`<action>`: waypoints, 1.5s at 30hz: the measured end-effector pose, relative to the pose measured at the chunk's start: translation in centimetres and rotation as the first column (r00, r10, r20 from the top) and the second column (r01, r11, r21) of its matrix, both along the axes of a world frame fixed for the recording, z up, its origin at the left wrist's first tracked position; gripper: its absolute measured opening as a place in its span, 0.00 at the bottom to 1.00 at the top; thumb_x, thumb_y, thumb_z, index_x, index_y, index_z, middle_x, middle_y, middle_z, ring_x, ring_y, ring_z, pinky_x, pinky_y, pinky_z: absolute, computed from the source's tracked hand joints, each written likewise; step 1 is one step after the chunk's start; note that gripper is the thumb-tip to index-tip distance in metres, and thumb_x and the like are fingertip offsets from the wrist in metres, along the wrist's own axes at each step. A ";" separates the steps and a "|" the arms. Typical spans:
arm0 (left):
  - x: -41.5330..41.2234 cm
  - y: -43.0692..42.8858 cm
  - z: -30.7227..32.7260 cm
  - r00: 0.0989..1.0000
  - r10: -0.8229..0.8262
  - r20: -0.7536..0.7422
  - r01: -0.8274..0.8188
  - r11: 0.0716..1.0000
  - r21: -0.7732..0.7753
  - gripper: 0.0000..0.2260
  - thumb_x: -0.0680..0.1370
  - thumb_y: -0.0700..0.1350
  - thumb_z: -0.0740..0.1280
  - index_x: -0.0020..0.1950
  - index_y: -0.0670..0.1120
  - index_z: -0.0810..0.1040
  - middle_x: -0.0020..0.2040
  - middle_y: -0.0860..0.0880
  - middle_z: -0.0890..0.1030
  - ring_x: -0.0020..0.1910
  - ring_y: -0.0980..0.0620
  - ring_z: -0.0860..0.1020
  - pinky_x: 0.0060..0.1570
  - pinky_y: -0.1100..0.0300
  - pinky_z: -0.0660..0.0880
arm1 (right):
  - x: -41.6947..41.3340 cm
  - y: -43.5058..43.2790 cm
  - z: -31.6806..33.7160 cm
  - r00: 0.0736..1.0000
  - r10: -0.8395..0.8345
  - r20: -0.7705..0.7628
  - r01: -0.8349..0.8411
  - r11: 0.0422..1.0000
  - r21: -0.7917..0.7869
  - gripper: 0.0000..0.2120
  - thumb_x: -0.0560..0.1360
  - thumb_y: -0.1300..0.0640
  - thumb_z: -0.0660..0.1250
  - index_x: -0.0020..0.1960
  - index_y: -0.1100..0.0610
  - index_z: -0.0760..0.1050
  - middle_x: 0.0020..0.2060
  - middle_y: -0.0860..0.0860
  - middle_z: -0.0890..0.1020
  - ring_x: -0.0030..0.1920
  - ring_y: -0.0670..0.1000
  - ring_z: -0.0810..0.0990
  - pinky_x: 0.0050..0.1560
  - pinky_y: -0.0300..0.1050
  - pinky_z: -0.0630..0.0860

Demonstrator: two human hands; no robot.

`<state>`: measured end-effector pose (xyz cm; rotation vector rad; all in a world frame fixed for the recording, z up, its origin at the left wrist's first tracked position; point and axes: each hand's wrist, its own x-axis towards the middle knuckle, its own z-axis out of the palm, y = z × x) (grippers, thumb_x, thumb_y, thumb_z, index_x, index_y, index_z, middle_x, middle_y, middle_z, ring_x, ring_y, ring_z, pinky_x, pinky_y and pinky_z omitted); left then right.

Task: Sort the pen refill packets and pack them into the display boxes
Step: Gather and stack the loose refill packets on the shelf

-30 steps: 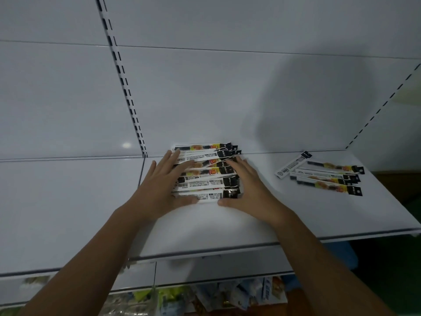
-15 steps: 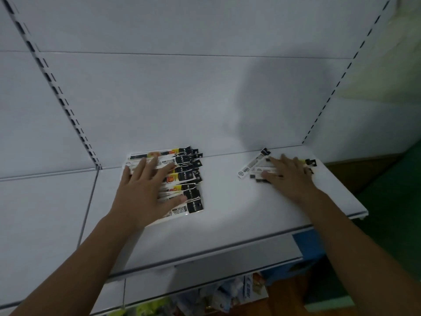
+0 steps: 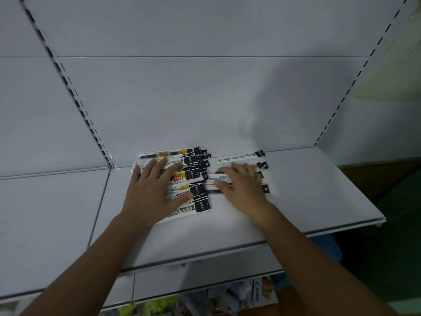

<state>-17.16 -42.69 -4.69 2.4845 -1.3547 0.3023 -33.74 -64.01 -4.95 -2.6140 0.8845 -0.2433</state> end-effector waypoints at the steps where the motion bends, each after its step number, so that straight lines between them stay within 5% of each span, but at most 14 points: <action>1: 0.0 0.0 0.0 1.000 -0.002 -0.007 0.002 1.000 -0.004 0.40 0.73 0.81 0.52 0.80 0.62 0.64 0.81 0.50 0.66 0.82 0.45 0.61 0.79 0.37 0.55 | 0.6 0.7 0.0 1.000 0.015 0.026 -0.015 1.000 0.027 0.22 0.82 0.36 0.61 0.73 0.41 0.73 0.78 0.50 0.67 0.81 0.60 0.56 0.79 0.58 0.51; 3: 0.0 0.1 0.0 1.000 -0.011 -0.028 0.011 1.000 -0.023 0.39 0.74 0.80 0.53 0.80 0.62 0.64 0.82 0.51 0.64 0.82 0.44 0.60 0.79 0.36 0.54 | 1.4 1.5 0.1 0.983 0.045 0.181 -0.076 0.983 0.166 0.19 0.84 0.44 0.60 0.70 0.50 0.77 0.71 0.54 0.76 0.76 0.61 0.67 0.77 0.58 0.62; 6: 0.2 0.5 0.4 0.997 -0.042 -0.064 0.036 0.996 -0.083 0.36 0.75 0.78 0.55 0.79 0.62 0.65 0.84 0.55 0.59 0.84 0.46 0.55 0.80 0.36 0.51 | 1.0 1.2 1.5 0.876 -0.127 0.466 -0.110 0.887 0.448 0.14 0.86 0.54 0.60 0.68 0.55 0.79 0.66 0.52 0.79 0.68 0.51 0.76 0.64 0.35 0.71; 8: 0.3 1.0 0.9 0.996 -0.053 -0.074 0.043 0.990 -0.136 0.34 0.77 0.77 0.54 0.78 0.60 0.67 0.83 0.55 0.61 0.84 0.47 0.55 0.81 0.36 0.50 | -0.3 -0.4 2.4 0.833 -0.206 0.513 -0.053 0.894 0.445 0.14 0.86 0.55 0.60 0.68 0.53 0.79 0.69 0.50 0.78 0.68 0.49 0.76 0.66 0.40 0.73; 12: 0.8 2.2 1.5 0.994 0.017 -0.107 -0.036 0.985 -0.171 0.33 0.78 0.75 0.52 0.78 0.59 0.67 0.82 0.53 0.64 0.83 0.47 0.57 0.80 0.35 0.51 | -2.4 -5.2 1.8 0.923 -0.223 0.313 0.165 0.966 0.200 0.15 0.84 0.52 0.62 0.69 0.52 0.77 0.66 0.53 0.78 0.69 0.55 0.74 0.70 0.54 0.71; 16: 1.3 2.9 0.4 0.958 0.057 -0.281 -0.104 0.982 -0.155 0.37 0.76 0.77 0.52 0.80 0.59 0.63 0.84 0.50 0.58 0.84 0.44 0.51 0.81 0.38 0.53 | -1.8 -4.2 0.2 0.991 -0.127 0.041 0.121 0.985 0.125 0.16 0.84 0.50 0.60 0.66 0.58 0.75 0.64 0.59 0.76 0.69 0.63 0.70 0.70 0.56 0.68; 19: 1.0 2.5 -1.0 0.926 0.023 -0.378 -0.104 0.975 -0.195 0.39 0.74 0.76 0.57 0.80 0.57 0.65 0.84 0.45 0.58 0.84 0.44 0.47 0.80 0.41 0.52 | -0.2 -1.0 0.0 0.987 -0.118 0.109 0.096 0.978 0.184 0.15 0.85 0.50 0.58 0.55 0.61 0.75 0.61 0.61 0.77 0.68 0.63 0.71 0.68 0.54 0.69; 23: 0.6 1.5 -1.1 0.897 0.044 -0.440 -0.165 0.957 -0.240 0.35 0.75 0.66 0.70 0.79 0.54 0.68 0.84 0.45 0.58 0.84 0.44 0.47 0.79 0.40 0.53 | 1.8 3.1 0.4 0.953 -0.122 0.277 -0.008 0.905 0.426 0.13 0.85 0.46 0.58 0.59 0.52 0.77 0.64 0.55 0.76 0.64 0.56 0.78 0.63 0.56 0.79; 29: 0.7 1.9 -0.4 0.827 0.033 -0.561 -0.236 0.926 -0.294 0.34 0.74 0.61 0.75 0.78 0.55 0.70 0.84 0.49 0.58 0.84 0.50 0.48 0.80 0.43 0.55 | 0.7 1.6 1.8 0.847 -0.332 0.415 0.072 0.845 0.530 0.18 0.85 0.55 0.62 0.74 0.55 0.74 0.65 0.50 0.79 0.66 0.51 0.78 0.66 0.47 0.75; 33: 0.1 2.5 0.6 0.771 -0.015 -0.637 -0.285 0.886 -0.366 0.34 0.75 0.63 0.72 0.78 0.54 0.70 0.84 0.51 0.56 0.82 0.57 0.53 0.75 0.62 0.64 | -0.4 0.0 1.7 0.851 -0.352 0.389 0.112 0.846 0.521 0.20 0.85 0.55 0.61 0.77 0.54 0.69 0.73 0.51 0.74 0.73 0.52 0.72 0.74 0.51 0.69; 37: -0.4 2.1 1.6 0.718 -0.006 -0.696 -0.359 0.854 -0.377 0.34 0.75 0.66 0.65 0.79 0.55 0.68 0.84 0.50 0.59 0.82 0.52 0.58 0.73 0.58 0.57 | 1.2 1.6 1.4 0.855 -0.356 0.376 0.079 0.808 0.584 0.22 0.85 0.52 0.61 0.79 0.53 0.67 0.75 0.51 0.72 0.74 0.51 0.71 0.75 0.50 0.68; 40: -0.2 1.8 1.2 0.729 0.001 -0.684 -0.364 0.847 -0.387 0.34 0.75 0.68 0.64 0.78 0.55 0.68 0.83 0.51 0.62 0.81 0.50 0.61 0.78 0.49 0.61 | 2.8 3.1 1.1 0.835 -0.385 0.393 0.055 0.770 0.636 0.21 0.85 0.52 0.62 0.77 0.54 0.70 0.72 0.51 0.75 0.71 0.52 0.74 0.73 0.54 0.71; 43: -0.1 1.6 0.7 0.732 -0.005 -0.681 -0.354 0.852 -0.386 0.31 0.77 0.67 0.65 0.77 0.55 0.69 0.81 0.52 0.65 0.78 0.50 0.66 0.76 0.44 0.66 | 3.4 3.9 0.9 0.775 -0.470 0.424 -0.001 0.668 0.744 0.10 0.84 0.55 0.62 0.63 0.50 0.79 0.60 0.52 0.83 0.59 0.51 0.80 0.60 0.49 0.78; 45: -0.1 1.3 0.5 0.728 -0.031 -0.685 -0.340 0.851 -0.400 0.28 0.79 0.65 0.67 0.75 0.56 0.70 0.79 0.53 0.65 0.75 0.50 0.70 0.73 0.43 0.71 | 3.6 4.5 1.2 0.771 -0.464 0.437 -0.032 0.657 0.753 0.12 0.84 0.56 0.63 0.66 0.51 0.77 0.62 0.48 0.81 0.61 0.49 0.79 0.64 0.47 0.77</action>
